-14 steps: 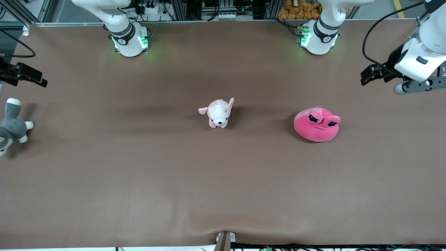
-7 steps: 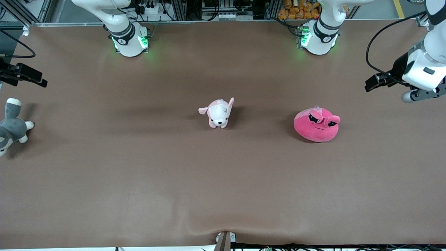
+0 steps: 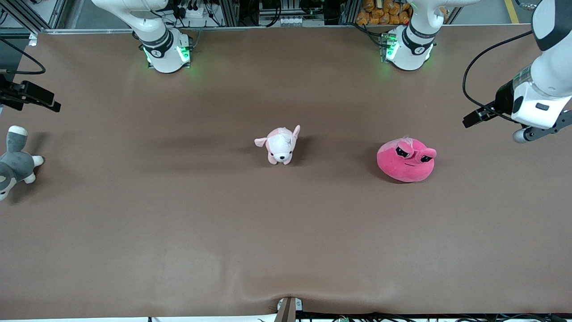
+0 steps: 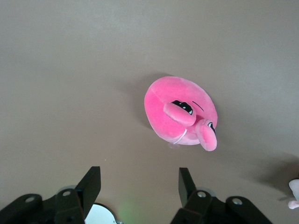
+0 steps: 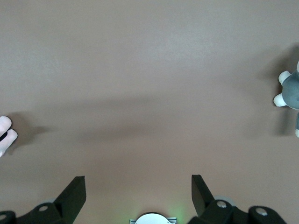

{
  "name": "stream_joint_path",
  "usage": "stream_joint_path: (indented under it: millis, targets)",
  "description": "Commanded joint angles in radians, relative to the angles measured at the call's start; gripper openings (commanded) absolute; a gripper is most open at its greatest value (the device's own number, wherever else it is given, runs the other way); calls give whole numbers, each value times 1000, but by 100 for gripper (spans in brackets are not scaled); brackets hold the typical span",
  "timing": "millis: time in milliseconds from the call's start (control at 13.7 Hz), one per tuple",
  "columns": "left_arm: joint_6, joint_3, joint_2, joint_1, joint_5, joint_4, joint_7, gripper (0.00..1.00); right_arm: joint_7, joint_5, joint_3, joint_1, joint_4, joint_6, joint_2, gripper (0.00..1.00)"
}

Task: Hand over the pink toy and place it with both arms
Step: 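Move the left gripper down toward the pink plush toy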

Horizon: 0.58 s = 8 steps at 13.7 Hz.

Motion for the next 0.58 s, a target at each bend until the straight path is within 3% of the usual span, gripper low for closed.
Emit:
stream_joint_path:
  millis: [0,510]
  targets:
    - [42,-5,-25,21,-21,-69,-53,75,-12,-7,13,-21,11,-10,3,100]
    - [111,-5,26,101,-153,-139,-250,75,-12,-7,13,-22,11,-8,3,100]
